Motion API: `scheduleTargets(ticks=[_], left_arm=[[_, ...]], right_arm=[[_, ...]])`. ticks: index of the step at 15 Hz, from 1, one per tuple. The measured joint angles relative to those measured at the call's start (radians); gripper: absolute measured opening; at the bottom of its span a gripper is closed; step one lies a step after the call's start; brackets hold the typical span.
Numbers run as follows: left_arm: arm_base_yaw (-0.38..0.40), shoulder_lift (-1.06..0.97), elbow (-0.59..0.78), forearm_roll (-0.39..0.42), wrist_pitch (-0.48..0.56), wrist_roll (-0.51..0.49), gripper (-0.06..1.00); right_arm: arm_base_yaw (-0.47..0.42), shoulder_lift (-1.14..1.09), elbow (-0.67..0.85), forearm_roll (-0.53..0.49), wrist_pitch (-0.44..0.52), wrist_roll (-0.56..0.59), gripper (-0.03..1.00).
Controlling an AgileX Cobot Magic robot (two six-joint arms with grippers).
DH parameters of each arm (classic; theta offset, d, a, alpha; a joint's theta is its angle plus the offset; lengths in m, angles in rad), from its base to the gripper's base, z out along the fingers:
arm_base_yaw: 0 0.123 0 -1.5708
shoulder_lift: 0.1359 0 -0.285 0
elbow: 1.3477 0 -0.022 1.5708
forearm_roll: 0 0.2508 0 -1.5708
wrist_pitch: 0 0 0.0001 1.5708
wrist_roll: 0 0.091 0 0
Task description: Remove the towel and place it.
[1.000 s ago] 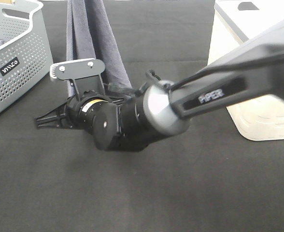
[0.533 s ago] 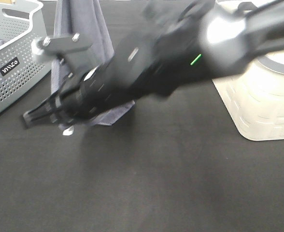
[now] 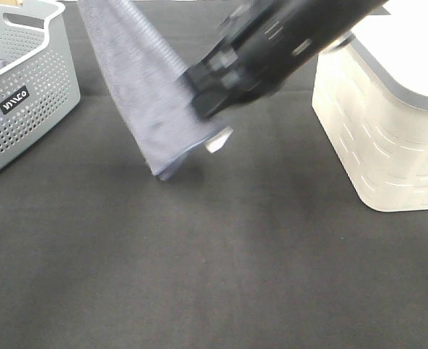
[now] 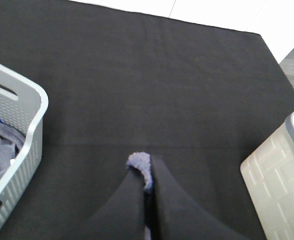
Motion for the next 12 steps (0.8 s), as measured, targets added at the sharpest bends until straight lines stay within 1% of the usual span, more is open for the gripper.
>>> scheduleTargets(ticks=[1, 2, 3, 4, 5, 6, 7, 8, 9, 10, 11, 12], left_arm=[[0.016, -0.009, 0.000, -0.036, -0.001, -0.019, 0.00], [0.016, -0.009, 0.000, -0.036, -0.001, -0.019, 0.00], [0.018, -0.012, 0.000, -0.037, -0.003, -0.054, 0.00], [0.019, -0.014, 0.000, -0.026, -0.003, -0.100, 0.00], [0.019, -0.035, 0.041, 0.066, -0.027, -0.303, 0.00], [0.018, -0.064, 0.105, 0.137, -0.059, -0.473, 0.00], [0.013, -0.114, 0.189, 0.215, -0.115, -0.637, 0.00], [0.010, -0.166, 0.279, 0.294, -0.197, -0.794, 0.00], [0.007, -0.221, 0.375, 0.387, -0.275, -0.954, 0.00], [0.003, -0.269, 0.458, 0.490, -0.350, -1.095, 0.00], [0.003, -0.295, 0.521, 0.583, -0.397, -1.205, 0.00], [0.003, -0.300, 0.572, 0.659, -0.437, -1.303, 0.00]], right_arm=[[-0.054, -0.032, -0.115, -0.056, 0.187, -0.019, 0.02], [-0.054, -0.032, -0.115, -0.056, 0.187, -0.019, 0.02], [-0.061, -0.034, -0.200, -0.108, 0.270, -0.029, 0.02], [-0.061, -0.034, -0.273, -0.181, 0.331, -0.043, 0.02], [-0.061, -0.034, -0.399, -0.303, 0.403, -0.073, 0.02], [-0.060, -0.034, -0.447, -0.352, 0.405, -0.112, 0.02], [-0.058, -0.034, -0.473, -0.382, 0.400, -0.167, 0.02], [-0.057, -0.034, -0.480, -0.402, 0.396, -0.237, 0.02], [-0.056, -0.033, -0.481, -0.435, 0.377, -0.272, 0.02], [-0.054, -0.033, -0.482, -0.470, 0.337, -0.285, 0.02], [-0.051, -0.032, -0.482, -0.507, 0.297, -0.285, 0.02], [-0.048, -0.031, -0.482, -0.542, 0.260, -0.284, 0.02]])
